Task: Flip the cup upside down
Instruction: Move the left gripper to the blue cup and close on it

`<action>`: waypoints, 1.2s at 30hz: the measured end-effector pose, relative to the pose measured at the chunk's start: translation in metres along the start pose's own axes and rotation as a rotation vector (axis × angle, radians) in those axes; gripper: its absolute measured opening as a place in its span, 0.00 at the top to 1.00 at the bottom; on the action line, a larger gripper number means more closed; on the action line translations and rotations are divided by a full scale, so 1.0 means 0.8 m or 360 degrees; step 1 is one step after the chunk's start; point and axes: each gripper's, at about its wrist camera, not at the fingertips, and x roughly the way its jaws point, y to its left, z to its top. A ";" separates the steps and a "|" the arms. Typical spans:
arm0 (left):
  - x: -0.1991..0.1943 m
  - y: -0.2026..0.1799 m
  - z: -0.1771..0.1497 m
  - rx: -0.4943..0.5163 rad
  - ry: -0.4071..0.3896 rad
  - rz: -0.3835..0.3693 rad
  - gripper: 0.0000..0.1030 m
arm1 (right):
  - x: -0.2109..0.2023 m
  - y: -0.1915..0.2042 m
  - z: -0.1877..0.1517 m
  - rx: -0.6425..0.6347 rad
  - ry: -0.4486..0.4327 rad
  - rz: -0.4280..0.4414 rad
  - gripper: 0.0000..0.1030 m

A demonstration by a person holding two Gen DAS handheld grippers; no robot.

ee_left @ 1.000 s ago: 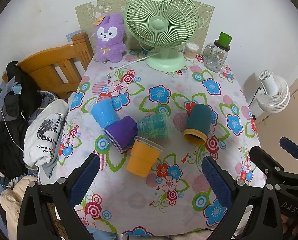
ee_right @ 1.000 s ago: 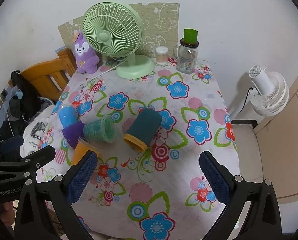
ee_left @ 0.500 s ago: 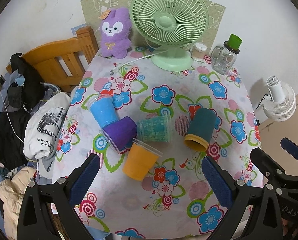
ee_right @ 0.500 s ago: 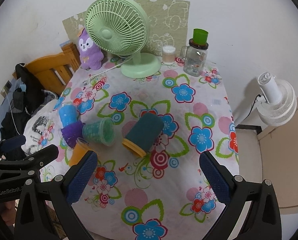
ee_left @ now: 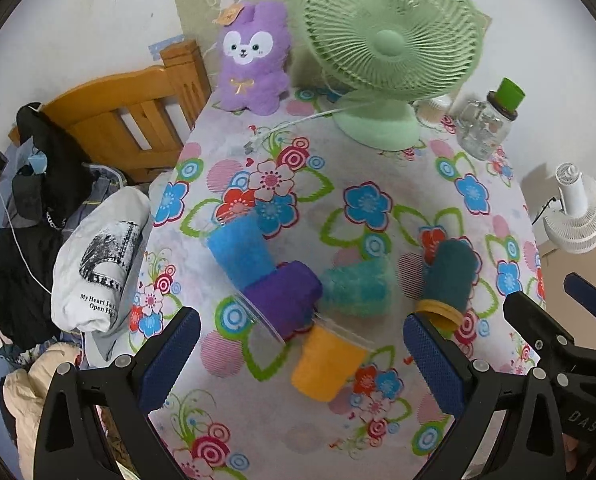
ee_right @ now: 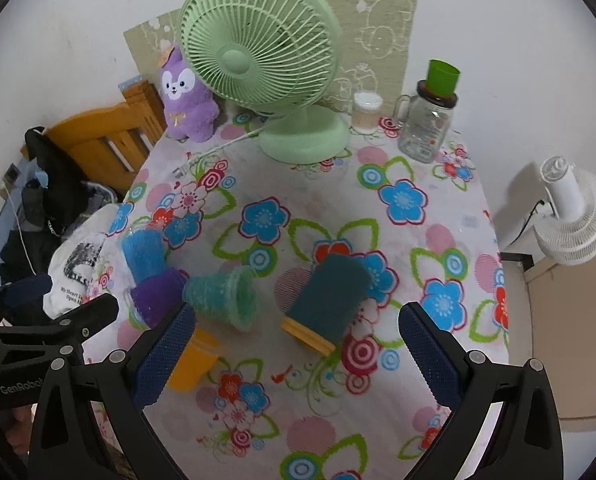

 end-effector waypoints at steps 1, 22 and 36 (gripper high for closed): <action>0.007 0.006 0.004 -0.0005 0.0014 -0.0001 0.01 | 0.005 0.004 0.003 0.0001 0.0012 -0.0003 0.00; 0.148 0.091 0.053 -0.0152 0.0282 0.0004 0.01 | 0.138 0.073 0.059 0.0000 0.0200 -0.0025 0.00; 0.225 0.091 0.066 -0.0155 0.0373 0.0003 0.24 | 0.210 0.084 0.060 0.0010 0.0367 -0.0061 0.00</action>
